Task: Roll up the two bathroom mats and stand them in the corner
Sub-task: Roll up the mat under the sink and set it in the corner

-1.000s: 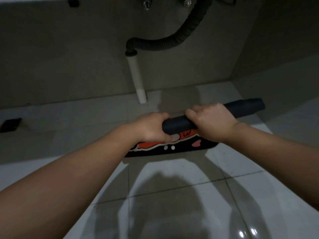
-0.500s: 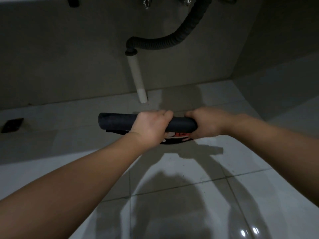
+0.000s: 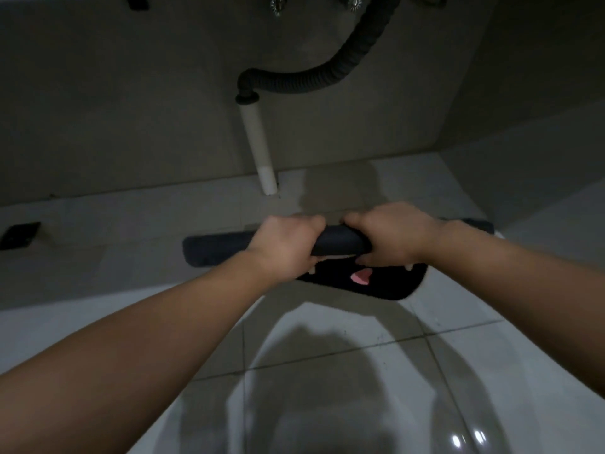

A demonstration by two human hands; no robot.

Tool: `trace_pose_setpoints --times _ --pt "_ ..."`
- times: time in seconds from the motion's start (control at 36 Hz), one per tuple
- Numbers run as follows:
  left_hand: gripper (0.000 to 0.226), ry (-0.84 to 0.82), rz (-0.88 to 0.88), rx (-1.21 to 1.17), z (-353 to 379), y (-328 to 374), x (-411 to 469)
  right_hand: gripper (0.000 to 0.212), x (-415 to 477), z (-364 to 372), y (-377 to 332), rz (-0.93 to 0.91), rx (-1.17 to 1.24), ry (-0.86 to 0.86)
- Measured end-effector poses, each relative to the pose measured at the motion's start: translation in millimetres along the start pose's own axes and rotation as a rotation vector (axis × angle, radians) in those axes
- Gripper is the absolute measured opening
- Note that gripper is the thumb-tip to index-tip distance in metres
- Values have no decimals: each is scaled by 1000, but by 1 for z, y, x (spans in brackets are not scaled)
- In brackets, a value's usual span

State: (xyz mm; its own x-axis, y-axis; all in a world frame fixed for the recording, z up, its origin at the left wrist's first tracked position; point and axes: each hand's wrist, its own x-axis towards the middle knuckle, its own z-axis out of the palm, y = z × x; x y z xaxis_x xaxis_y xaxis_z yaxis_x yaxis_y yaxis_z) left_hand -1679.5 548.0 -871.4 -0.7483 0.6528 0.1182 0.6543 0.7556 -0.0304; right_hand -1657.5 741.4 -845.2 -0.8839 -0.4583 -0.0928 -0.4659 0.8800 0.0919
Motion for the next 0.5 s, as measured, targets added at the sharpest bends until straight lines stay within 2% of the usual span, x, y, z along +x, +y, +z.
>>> trace_pose_setpoints --times 0.08,0.17,0.22,0.33,0.42,0.5 --pt "35 82 57 120 0 0 -2 52 1 -5 0 66 222 -175" --pt "36 127 61 129 1 1 -3 46 -2 -8 2 146 415 -216" --pt "37 141 62 120 3 2 -2 44 -3 -9 2 174 427 -214" --pt "43 68 39 39 -1 1 3 40 -6 -1 1 104 150 -64" --pt "45 -141 -49 -102 -6 -1 8 42 -11 7 2 -37 -125 145" --pt "48 -304 -129 -321 -4 -3 10 32 -12 12 3 -147 -278 326"
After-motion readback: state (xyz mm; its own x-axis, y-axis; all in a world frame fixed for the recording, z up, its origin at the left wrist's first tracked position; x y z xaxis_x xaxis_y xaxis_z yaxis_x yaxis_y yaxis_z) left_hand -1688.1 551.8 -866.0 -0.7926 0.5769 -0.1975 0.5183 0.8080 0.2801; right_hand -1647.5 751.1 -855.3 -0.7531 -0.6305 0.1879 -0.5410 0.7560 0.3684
